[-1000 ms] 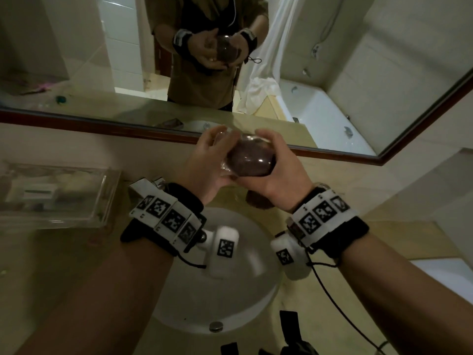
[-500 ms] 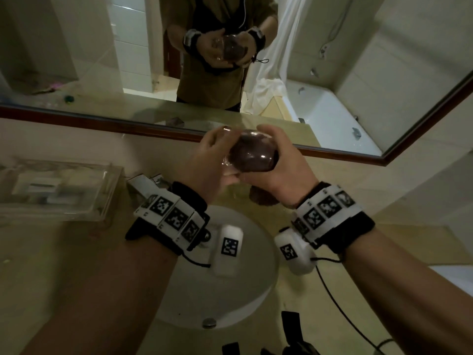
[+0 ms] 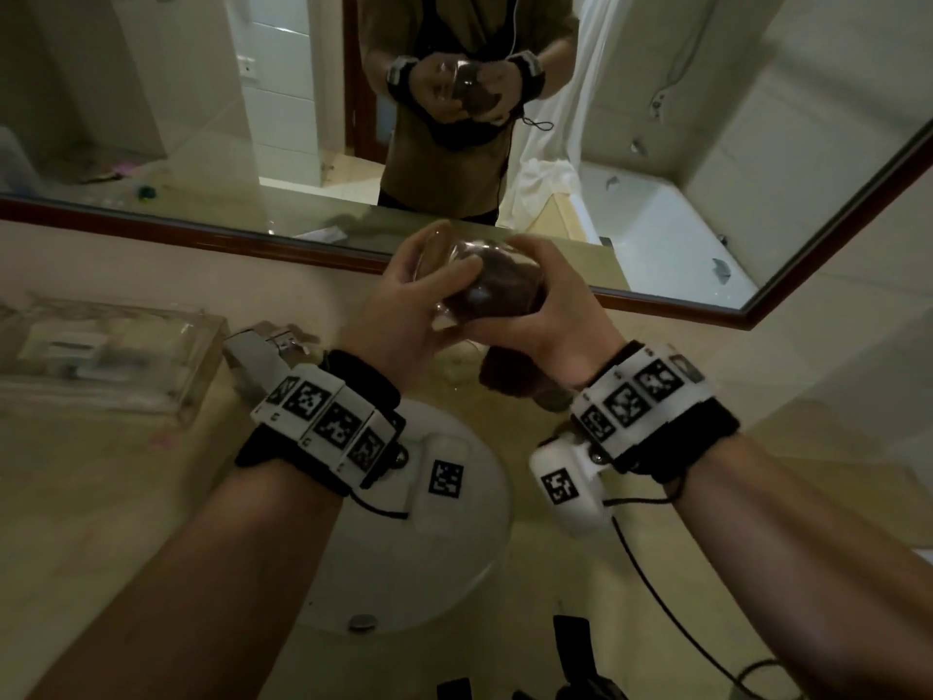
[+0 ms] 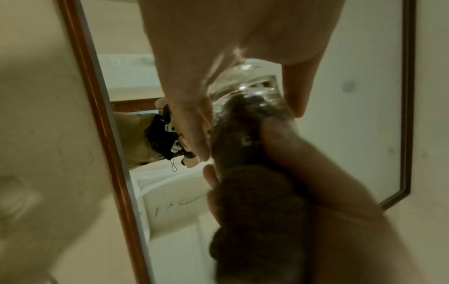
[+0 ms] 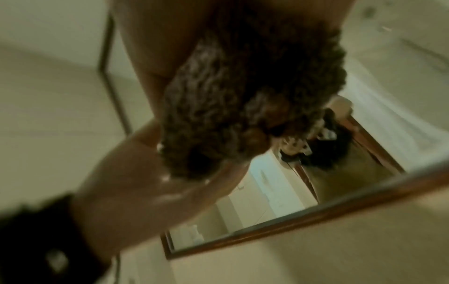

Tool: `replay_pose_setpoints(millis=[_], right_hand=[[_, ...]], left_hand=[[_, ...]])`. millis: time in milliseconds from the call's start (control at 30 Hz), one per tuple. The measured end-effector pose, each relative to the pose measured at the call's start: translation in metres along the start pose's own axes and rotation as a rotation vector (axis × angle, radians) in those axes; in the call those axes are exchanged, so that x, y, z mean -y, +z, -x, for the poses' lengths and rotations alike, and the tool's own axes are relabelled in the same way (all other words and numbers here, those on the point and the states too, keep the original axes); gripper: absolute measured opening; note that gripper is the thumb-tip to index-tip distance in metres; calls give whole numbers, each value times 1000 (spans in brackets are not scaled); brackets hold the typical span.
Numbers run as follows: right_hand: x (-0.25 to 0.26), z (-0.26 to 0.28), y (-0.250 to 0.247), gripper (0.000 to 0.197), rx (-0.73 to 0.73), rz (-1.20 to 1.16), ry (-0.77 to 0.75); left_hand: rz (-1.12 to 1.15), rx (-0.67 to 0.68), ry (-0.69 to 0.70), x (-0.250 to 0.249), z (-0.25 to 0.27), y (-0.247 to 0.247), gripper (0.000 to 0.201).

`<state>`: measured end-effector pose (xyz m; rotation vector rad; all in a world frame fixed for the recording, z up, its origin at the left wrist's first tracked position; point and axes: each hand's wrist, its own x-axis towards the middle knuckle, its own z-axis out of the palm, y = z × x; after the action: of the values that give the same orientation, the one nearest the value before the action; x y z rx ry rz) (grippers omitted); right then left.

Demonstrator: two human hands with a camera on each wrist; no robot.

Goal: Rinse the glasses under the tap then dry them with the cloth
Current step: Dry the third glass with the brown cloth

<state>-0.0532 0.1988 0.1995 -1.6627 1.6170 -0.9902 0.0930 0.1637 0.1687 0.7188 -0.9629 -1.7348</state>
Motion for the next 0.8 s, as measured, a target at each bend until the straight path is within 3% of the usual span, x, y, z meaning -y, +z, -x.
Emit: replay_pose_setpoints(millis=[100, 200, 333, 467, 567, 700, 800], right_hand=[[-6, 8, -2, 84, -74, 264, -209], [-11, 12, -5, 87, -77, 304, -243], [-9, 12, -10, 83, -3, -5, -100], [-7, 9, -13, 72, 48, -230, 70], [-1, 13, 0, 74, -18, -71, 0], [12, 13, 20, 95, -46, 233, -154], [15, 7, 33, 106, -14, 368, -277]], left_hand=[[-5, 7, 3, 5, 6, 16, 31], [-3, -66, 23, 7, 8, 26, 41], [-15, -122, 49, 9, 8, 26, 44], [-53, -74, 23, 8, 6, 17, 38], [-108, -14, -12, 6, 6, 8, 38], [9, -6, -135, -6, 3, -12, 51], [-11, -88, -122, -12, -1, -24, 53]])
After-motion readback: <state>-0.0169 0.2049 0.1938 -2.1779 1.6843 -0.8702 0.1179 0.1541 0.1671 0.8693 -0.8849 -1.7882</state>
